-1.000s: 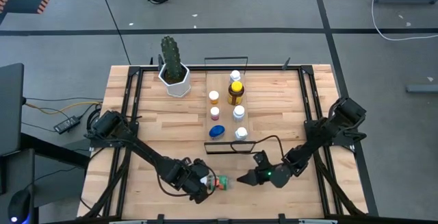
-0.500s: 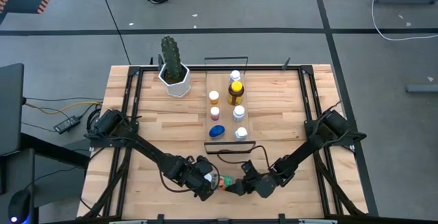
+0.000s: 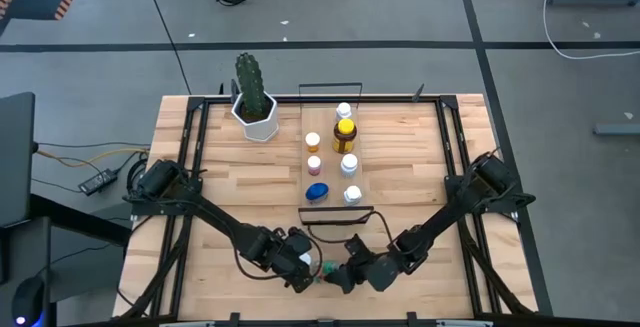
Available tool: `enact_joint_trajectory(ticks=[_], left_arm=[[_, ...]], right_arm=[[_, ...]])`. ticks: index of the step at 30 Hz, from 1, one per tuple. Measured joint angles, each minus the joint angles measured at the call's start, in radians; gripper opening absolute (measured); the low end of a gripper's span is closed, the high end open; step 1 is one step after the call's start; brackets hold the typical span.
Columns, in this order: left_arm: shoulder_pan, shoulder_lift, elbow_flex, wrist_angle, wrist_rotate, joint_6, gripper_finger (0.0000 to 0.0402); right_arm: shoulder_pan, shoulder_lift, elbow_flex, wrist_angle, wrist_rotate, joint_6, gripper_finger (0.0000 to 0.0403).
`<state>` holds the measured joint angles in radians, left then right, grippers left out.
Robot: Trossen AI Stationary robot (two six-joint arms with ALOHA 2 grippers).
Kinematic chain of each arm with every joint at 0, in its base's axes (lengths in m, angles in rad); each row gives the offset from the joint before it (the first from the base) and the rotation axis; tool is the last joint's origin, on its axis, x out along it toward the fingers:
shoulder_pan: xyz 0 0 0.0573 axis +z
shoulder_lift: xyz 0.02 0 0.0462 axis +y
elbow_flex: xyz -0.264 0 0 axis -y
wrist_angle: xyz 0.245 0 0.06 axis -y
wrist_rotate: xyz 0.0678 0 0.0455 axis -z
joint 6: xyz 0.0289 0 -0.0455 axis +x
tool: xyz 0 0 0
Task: Pick and place medicine bottles onto shelf by color
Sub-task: Close the lid of the green medicine bottle
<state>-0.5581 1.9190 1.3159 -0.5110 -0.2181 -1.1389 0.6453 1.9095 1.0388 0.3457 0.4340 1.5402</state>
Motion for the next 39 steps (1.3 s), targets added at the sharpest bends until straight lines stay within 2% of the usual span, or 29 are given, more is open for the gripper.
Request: enact_joint_trajectory(ticks=[9,12,14,17,26,33,39], left_arm=[[0.019,0.0,0.0,0.037,-0.014,-0.001,0.0243],[0.025,0.0,0.0,0.044,-0.017,-0.001,0.0242],[0.025,0.0,0.0,0.05,-0.017,-0.001,0.0244],[0.028,0.0,0.0,0.049,-0.017,-0.002,0.0248],[0.026,0.0,0.001,0.036,0.024,0.008,0.0242],[0.038,-0.002,0.045,0.021,0.036,0.135,0.0247],[0.074,-0.002,0.098,-0.031,0.062,0.265,0.0243]], right_arm=[[-0.023,-0.048,0.226,-0.621,-0.097,-0.213,0.0067],[-0.036,-0.05,0.279,-0.69,-0.114,-0.28,0.0035],[-0.041,-0.056,0.29,-0.711,-0.118,-0.313,0.0031],[-0.05,-0.055,0.292,-0.711,-0.179,-0.33,0.0031],[-0.071,-0.056,0.332,-0.924,-0.475,-0.399,0.0031],[-0.114,-0.055,0.484,-1.217,-0.509,-0.465,0.0042],[-0.139,-0.055,0.472,-1.228,-0.551,-0.46,0.0053]])
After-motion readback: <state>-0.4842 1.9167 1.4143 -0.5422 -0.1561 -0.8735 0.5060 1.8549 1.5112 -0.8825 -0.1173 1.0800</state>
